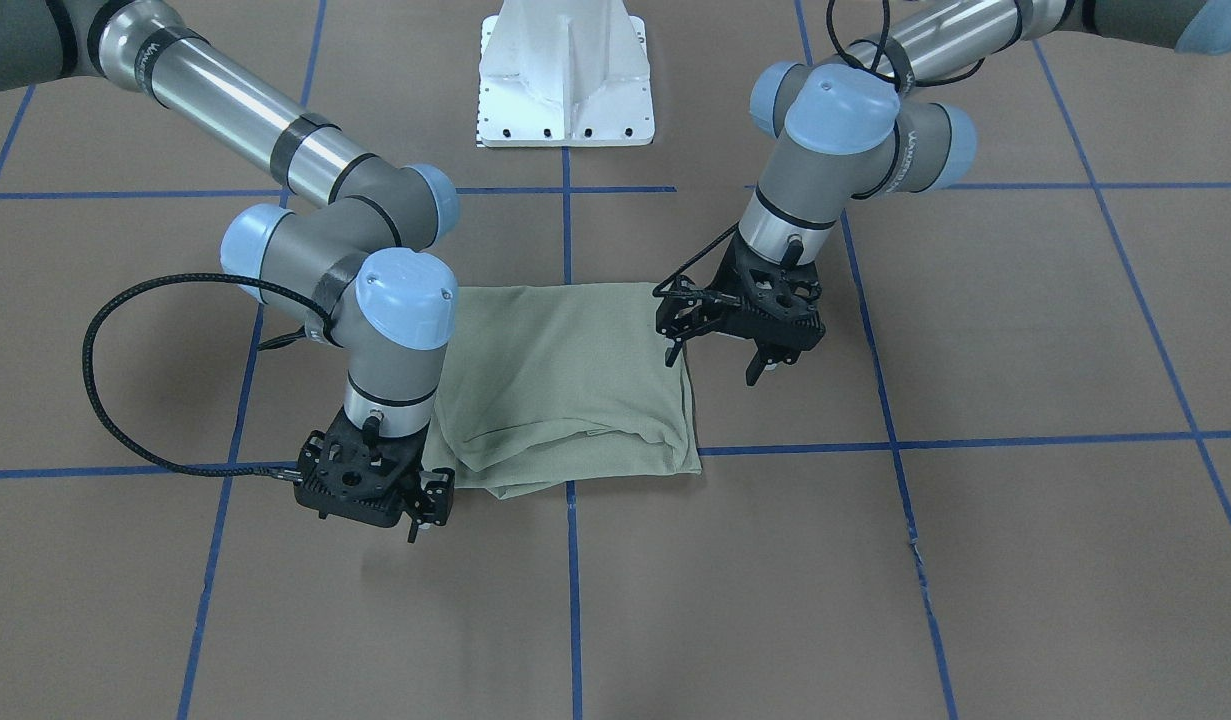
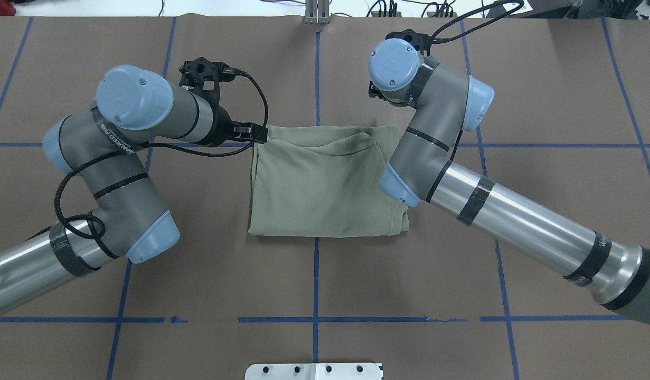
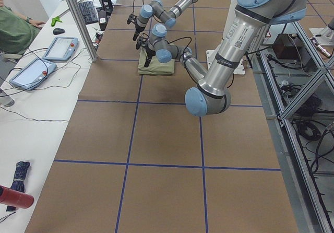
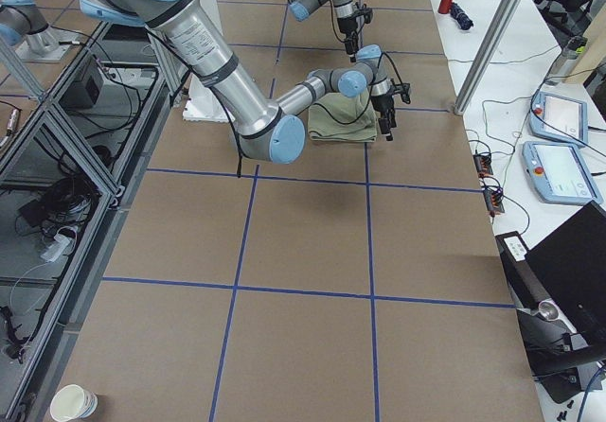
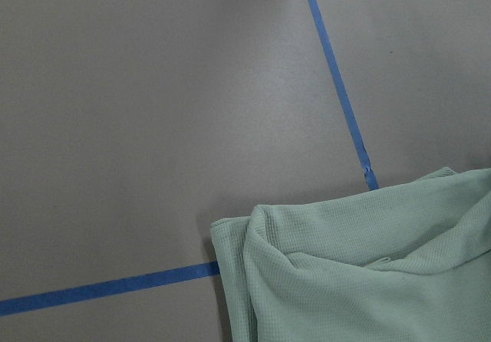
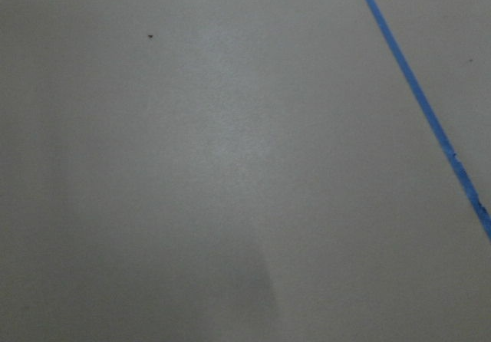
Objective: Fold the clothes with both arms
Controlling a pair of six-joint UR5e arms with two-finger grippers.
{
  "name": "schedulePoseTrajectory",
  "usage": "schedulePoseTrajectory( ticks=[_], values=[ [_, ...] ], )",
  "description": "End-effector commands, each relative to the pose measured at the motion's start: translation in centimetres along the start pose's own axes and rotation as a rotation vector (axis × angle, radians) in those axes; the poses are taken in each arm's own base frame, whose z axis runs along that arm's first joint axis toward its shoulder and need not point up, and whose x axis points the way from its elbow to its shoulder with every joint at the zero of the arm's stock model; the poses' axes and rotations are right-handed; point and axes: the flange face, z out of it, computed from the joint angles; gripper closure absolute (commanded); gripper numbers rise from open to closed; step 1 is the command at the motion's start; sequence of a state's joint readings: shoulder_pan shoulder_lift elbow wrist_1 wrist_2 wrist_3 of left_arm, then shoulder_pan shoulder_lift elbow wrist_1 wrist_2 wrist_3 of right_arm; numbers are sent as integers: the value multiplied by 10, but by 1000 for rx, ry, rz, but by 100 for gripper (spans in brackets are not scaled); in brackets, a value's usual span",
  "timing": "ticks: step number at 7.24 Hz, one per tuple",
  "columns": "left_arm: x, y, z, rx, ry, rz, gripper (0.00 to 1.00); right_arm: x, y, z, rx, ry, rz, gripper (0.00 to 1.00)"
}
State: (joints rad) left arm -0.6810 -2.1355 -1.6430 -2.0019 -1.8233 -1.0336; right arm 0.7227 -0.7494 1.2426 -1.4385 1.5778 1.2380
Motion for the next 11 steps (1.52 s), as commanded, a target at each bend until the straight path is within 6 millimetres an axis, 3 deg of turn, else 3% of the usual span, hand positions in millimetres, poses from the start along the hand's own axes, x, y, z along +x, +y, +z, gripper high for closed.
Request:
schedulePoseTrajectory(
  ticks=[1,2,4,6,9,11],
  values=[
    [10,24,19,-35,-16,19,0,2,-14,-33,-82,-106,-28,0],
    [19,37,42,-17,-65,30,0,10,-21,-38,-96,-124,-44,0],
    [22,36,66,-25,-101,0,0,16,-28,-40,-118,-135,-44,0],
    [37,23,95,-40,-128,-5,0,24,-29,-41,-116,-138,-47,0],
    [31,10,124,10,-201,7,0,34,-35,-36,-133,-137,-54,0],
    [-1,-22,121,37,-244,-21,0,32,-34,-39,-133,-143,-57,0]
  ],
)
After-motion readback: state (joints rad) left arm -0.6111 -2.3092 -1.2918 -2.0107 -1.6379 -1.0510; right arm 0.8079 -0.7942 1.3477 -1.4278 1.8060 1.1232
